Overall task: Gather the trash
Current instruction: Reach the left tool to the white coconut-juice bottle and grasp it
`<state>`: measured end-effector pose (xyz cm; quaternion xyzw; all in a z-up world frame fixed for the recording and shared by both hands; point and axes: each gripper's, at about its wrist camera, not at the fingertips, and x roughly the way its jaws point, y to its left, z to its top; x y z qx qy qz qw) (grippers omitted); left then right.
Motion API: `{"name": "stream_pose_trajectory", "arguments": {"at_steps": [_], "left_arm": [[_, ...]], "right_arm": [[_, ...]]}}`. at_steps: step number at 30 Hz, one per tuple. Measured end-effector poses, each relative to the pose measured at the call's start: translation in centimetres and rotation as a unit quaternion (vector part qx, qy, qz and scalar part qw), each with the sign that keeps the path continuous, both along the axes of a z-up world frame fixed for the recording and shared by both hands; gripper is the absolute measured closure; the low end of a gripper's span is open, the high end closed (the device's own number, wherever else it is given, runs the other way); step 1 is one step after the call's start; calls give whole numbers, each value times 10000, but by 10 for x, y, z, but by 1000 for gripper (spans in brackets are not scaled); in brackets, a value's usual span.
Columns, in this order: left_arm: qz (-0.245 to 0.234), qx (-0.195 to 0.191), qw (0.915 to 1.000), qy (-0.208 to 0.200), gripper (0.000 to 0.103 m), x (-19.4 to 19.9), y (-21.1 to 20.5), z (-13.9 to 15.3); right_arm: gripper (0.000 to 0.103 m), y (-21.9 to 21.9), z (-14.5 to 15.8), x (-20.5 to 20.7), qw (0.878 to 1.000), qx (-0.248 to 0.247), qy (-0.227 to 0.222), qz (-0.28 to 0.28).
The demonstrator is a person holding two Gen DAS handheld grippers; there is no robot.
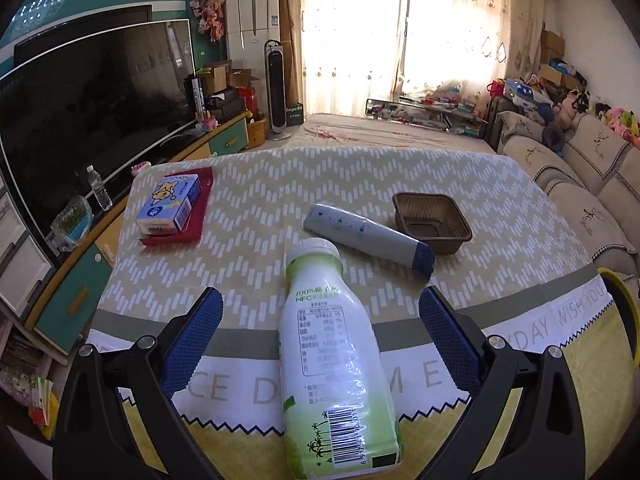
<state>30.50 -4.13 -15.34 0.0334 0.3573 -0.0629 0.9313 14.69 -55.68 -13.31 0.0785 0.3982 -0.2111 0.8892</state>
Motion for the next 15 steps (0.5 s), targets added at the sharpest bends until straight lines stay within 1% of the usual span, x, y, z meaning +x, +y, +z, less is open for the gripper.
{"name": "stream_pose_trajectory", "arguments": {"at_steps": [5, 8, 13, 15], "left_arm": [[162, 74, 9988, 454, 6, 7, 3, -15], [178, 97, 9979, 618, 7, 8, 5, -21], [143, 80, 9966, 804, 20, 10, 6, -24], [111, 78, 9959, 894, 28, 12, 7, -26]], "right_arm": [[36, 4, -1, 2, 10000, 5, 37, 51], [35, 6, -2, 3, 10000, -7, 69, 65], [35, 7, -3, 5, 9999, 2, 102, 93], [35, 9, -3, 6, 9999, 4, 115, 119]]}}
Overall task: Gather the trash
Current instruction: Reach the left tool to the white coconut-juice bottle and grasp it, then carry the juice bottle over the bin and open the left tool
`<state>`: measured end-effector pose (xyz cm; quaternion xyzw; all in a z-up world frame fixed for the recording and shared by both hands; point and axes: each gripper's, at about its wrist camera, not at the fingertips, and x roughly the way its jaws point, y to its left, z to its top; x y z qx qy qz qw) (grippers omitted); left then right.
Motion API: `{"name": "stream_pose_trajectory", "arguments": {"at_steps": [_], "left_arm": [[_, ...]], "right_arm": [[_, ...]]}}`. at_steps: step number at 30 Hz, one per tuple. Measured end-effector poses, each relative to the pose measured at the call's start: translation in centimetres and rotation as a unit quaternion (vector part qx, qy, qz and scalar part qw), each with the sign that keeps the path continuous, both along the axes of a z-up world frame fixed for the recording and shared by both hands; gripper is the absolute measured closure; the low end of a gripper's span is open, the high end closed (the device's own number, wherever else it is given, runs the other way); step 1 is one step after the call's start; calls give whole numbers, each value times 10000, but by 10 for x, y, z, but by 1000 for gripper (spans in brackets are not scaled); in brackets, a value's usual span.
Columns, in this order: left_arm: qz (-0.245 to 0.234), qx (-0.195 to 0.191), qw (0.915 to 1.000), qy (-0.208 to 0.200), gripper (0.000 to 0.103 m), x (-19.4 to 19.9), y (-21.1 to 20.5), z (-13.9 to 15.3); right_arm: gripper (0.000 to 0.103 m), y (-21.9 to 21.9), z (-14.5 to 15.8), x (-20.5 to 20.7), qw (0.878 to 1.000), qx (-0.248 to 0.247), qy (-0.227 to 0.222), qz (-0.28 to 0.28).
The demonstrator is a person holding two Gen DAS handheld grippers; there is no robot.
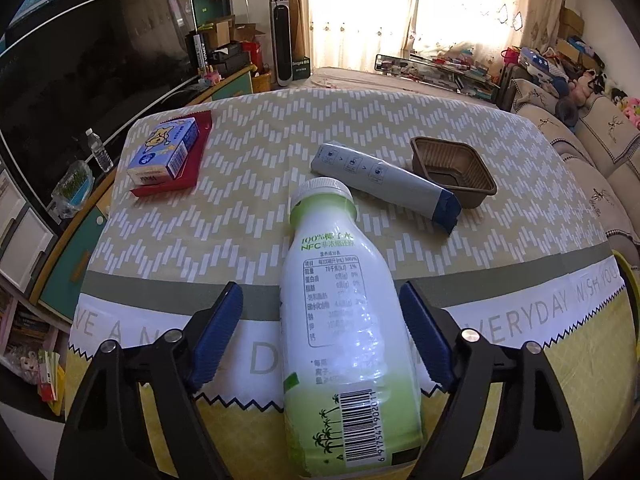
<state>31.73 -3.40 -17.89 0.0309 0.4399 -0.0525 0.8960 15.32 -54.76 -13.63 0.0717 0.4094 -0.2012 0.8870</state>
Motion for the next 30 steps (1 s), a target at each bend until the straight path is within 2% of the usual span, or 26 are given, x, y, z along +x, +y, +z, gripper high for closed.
{"name": "stream_pose_trajectory", "arguments": {"at_steps": [1, 3, 5, 14, 18, 22, 26, 30], "left_arm": [[-27, -1, 10000, 33, 30, 0, 0, -1], [-120, 32, 9999, 101, 45, 1, -3, -2], [-199, 26, 9996, 196, 51, 1, -4, -4], [-454, 32, 9989, 87, 52, -4, -7, 2], [-639, -195, 9977, 123, 52, -10, -9, 12], [-794, -277, 9964, -46, 52, -22, -19, 26], [-1098, -465, 9928, -105, 52, -37, -38, 41], [-1533, -458, 9868, -254, 52, -55, -74, 61]], "right_arm": [[35, 1, 0, 0, 10000, 0, 3, 12], [35, 3, 1, 1, 10000, -2, 0, 28], [35, 4, 2, 1, 10000, -1, -6, 38], [35, 5, 2, 0, 10000, 40, -12, 27], [35, -1, 1, -5, 9999, 125, -87, -54], [35, -8, 3, -13, 9996, 184, -175, -107], [35, -17, 6, -23, 9990, 262, -315, -155], [35, -29, 10, -35, 9978, 379, -486, -234]]}}
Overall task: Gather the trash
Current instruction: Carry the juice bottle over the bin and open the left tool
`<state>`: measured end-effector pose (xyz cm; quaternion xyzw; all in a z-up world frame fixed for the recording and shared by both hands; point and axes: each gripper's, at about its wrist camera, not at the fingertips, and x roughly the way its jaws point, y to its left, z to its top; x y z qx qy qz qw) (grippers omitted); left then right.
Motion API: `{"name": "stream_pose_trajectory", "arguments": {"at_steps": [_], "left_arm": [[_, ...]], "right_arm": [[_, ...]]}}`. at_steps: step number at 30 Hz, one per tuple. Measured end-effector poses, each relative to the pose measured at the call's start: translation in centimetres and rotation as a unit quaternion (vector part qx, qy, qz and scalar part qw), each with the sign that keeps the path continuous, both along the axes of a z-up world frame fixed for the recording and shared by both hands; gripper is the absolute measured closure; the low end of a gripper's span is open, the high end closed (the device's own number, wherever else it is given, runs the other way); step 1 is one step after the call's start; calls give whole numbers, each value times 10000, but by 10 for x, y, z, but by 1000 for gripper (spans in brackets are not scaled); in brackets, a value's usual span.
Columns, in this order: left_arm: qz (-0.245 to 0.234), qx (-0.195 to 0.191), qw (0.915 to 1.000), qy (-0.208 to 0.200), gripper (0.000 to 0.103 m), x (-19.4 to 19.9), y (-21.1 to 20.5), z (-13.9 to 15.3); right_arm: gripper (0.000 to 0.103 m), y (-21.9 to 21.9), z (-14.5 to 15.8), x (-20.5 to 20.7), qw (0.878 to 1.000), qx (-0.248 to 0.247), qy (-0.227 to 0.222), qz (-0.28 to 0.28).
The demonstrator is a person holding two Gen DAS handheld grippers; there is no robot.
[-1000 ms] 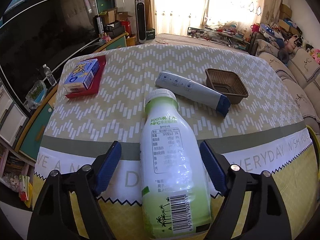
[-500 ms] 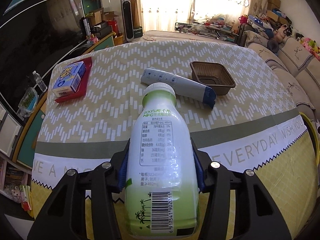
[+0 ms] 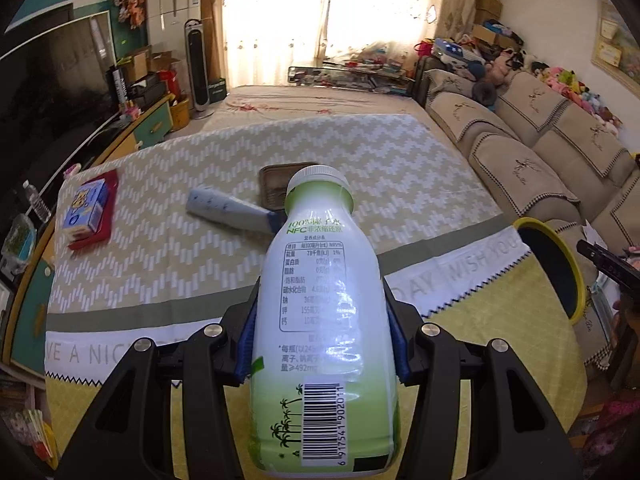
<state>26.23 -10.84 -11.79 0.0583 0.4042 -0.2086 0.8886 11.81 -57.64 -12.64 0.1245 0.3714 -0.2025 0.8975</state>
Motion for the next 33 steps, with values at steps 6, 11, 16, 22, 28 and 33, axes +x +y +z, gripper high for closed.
{"name": "stream_pose_trajectory", "arguments": {"at_steps": [6, 11, 16, 22, 28, 33], "left_arm": [[-850, -107, 9963, -104, 52, -28, -79, 30], [-1752, -190, 9843, 61, 51, -55, -165, 41], [-2443, -83, 9695, 208, 51, -80, -252, 36], [-2942, 12, 9546, 462, 51, -92, -346, 11], [-2871, 63, 9577, 196, 36, -76, -390, -9], [-2566, -478, 9653, -66, 36, -59, -352, 13]], "right_arm": [[35, -29, 1, -23, 9992, 219, -263, -203], [34, -62, -1, -49, 9969, 374, -441, -530], [34, -91, -5, -71, 9938, 521, -580, -796], [34, -113, -10, -85, 9912, 642, -639, -963], [34, -124, -10, -94, 9890, 670, -675, -1131], [33, -121, -11, -91, 9900, 682, -667, -1039]]}}
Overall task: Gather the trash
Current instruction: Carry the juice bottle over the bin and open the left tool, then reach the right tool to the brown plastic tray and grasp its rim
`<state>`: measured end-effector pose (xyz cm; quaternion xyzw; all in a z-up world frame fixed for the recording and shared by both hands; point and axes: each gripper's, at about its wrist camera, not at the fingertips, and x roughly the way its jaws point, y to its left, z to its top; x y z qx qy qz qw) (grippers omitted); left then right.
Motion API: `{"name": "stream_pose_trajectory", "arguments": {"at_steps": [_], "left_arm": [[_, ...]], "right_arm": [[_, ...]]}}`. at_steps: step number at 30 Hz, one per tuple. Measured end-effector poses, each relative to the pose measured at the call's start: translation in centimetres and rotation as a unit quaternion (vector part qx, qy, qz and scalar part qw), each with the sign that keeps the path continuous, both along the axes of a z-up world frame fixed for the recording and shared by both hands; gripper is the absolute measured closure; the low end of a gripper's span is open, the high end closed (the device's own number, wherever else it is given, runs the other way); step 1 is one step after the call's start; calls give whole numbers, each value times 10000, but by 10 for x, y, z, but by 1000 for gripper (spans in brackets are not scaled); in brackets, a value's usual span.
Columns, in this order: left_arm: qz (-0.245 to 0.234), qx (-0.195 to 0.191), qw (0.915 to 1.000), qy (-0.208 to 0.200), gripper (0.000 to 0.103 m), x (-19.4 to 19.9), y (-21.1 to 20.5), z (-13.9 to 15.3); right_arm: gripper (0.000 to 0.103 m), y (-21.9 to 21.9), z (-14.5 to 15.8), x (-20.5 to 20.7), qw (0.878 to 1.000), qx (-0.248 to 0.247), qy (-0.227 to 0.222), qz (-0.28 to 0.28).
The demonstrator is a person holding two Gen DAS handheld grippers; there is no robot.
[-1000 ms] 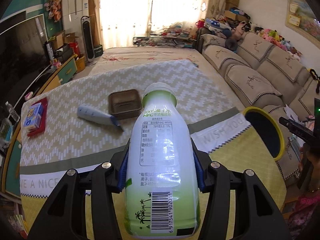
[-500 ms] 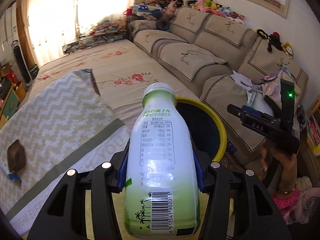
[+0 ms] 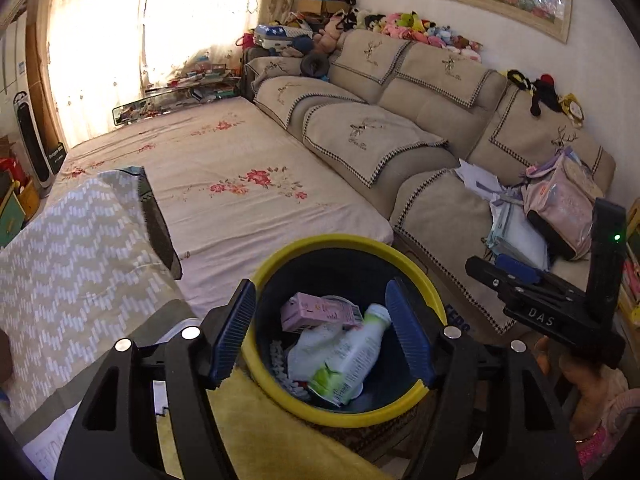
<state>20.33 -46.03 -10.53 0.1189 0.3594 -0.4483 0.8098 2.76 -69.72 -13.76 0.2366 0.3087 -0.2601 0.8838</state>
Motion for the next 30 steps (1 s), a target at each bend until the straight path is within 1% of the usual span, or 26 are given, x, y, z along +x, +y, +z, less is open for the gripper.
{"name": "stream_pose_trajectory", "arguments": {"at_steps": [2, 3, 4, 5, 6, 8, 10, 11, 12, 14, 17, 18, 20, 23, 25, 27, 28, 30], "left_arm": [[277, -264, 9991, -189, 33, 5, 31, 11], [429, -384, 9980, -272, 28, 9, 50, 16], [613, -507, 9962, -358, 26, 13, 72, 20], [795, -621, 9940, -431, 22, 18, 98, 24], [998, -720, 9911, -512, 20, 22, 122, 27], [1387, -854, 9842, -688, 19, 29, 169, 33], [1786, -951, 9750, -921, 16, 36, 221, 38], [2003, -987, 9689, -1067, 14, 38, 245, 40], [2189, -995, 9633, -1196, 12, 41, 272, 41], [2577, -939, 9516, -1385, 11, 50, 314, 41], [3075, -856, 9378, -1363, 11, 67, 367, 35], [3258, -835, 9319, -1360, 11, 72, 384, 32], [3451, -775, 9260, -1319, 11, 79, 409, 25], [3758, -698, 9145, -1326, 11, 85, 439, 14], [3895, -744, 9084, -1322, 11, 86, 453, 6], [3989, -863, 9039, -1284, 11, 89, 464, 3], [4015, -917, 9022, -1284, 11, 84, 466, 0], [4101, -929, 8968, -1375, 11, 81, 466, -2]], "right_arm": [[33, 6, -1, 6, 10000, 2, 10, 96], [33, 10, -1, 10, 9999, 2, 23, 157], [33, 14, -1, 14, 9998, -5, 40, 208], [33, 19, -1, 18, 9996, -16, 61, 265], [32, 23, 0, 23, 9994, -25, 76, 326], [32, 33, 1, 33, 9989, -40, 106, 458], [32, 49, 4, 45, 9978, -91, 144, 633], [32, 58, 5, 52, 9971, -116, 162, 736], [32, 66, 7, 59, 9961, -143, 180, 852], [32, 88, 13, 76, 9932, -229, 210, 1119], [29, 128, 24, 105, 9861, -373, 204, 1605], [29, 142, 27, 115, 9830, -412, 194, 1780], [29, 172, 34, 135, 9756, -485, 161, 2136], [29, 213, 44, 164, 9630, -556, 117, 2635], [29, 244, 50, 184, 9519, -587, 61, 3007], [29, 272, 57, 202, 9418, -607, 29, 3306], [29, 287, 61, 212, 9369, -608, 9, 3443], [29, 312, 64, 230, 9278, -567, -32, 3686]]}}
